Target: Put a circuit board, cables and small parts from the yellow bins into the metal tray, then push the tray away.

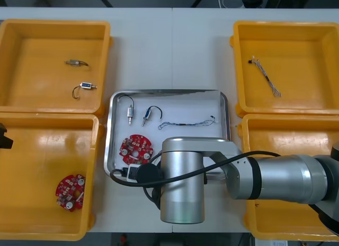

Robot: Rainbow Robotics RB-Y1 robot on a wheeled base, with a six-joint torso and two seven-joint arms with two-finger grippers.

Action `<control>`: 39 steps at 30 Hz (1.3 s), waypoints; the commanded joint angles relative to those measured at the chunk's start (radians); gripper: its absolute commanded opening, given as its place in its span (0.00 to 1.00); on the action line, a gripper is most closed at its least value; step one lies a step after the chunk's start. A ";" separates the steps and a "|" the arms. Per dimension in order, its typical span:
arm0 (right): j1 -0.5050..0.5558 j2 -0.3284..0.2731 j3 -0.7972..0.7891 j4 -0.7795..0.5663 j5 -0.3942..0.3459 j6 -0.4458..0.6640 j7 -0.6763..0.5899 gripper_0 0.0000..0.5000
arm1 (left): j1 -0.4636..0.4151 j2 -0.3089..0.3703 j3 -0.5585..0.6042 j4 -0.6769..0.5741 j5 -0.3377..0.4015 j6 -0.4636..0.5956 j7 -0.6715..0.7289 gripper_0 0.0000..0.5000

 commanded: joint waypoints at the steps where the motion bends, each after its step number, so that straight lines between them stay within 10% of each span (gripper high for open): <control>1: -0.032 0.043 0.012 0.015 0.014 -0.008 0.029 0.82 | 0.014 0.042 0.025 -0.025 0.003 0.006 -0.086 1.00; 2: -0.032 0.043 0.012 0.015 0.016 -0.008 0.029 0.67 | 0.014 0.042 0.025 -0.025 0.003 0.006 -0.086 1.00; 4: -0.032 0.043 0.012 0.015 0.017 -0.008 0.026 0.02 | 0.014 0.042 0.025 -0.025 0.003 0.006 -0.086 1.00; 39: -0.244 -0.030 0.081 0.010 0.100 -0.007 0.048 0.00 | 0.014 0.042 0.025 -0.025 0.003 0.006 -0.086 1.00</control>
